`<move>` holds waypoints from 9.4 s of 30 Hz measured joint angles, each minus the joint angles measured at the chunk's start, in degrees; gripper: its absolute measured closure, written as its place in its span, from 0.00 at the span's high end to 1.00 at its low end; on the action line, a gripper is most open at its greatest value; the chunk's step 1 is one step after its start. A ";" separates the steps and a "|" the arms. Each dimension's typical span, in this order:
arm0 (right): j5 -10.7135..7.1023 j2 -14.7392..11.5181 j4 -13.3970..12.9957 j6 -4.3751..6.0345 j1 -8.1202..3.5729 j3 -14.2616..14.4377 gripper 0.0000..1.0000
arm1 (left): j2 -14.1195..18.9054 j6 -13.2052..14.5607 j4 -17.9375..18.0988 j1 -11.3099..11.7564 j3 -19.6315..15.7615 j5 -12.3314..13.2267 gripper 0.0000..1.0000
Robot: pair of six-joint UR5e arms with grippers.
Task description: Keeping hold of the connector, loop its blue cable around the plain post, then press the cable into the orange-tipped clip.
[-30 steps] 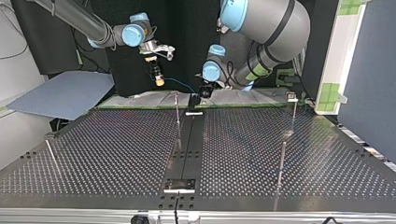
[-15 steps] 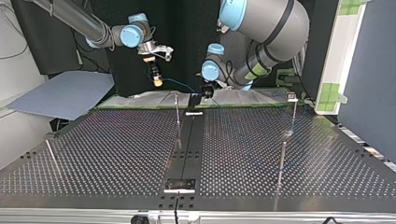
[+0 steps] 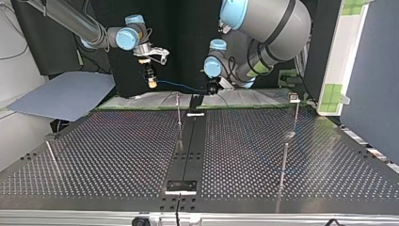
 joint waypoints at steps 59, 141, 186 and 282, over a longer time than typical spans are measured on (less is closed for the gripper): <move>-0.84 3.10 -1.94 1.47 -8.46 0.18 0.00 | 7.46 3.92 6.78 -7.68 -8.24 -1.15 0.02; -6.67 3.67 8.87 -2.55 -10.38 -17.17 0.00 | 2.93 -5.57 -6.91 -2.01 14.20 3.78 0.02; -6.76 3.67 11.16 -3.07 -10.34 -17.19 0.00 | 3.45 2.71 -21.63 -5.76 12.29 4.27 1.00; -6.83 3.68 15.45 -6.10 -8.86 -15.67 0.00 | 8.03 -3.91 -16.37 -13.20 2.87 -4.41 1.00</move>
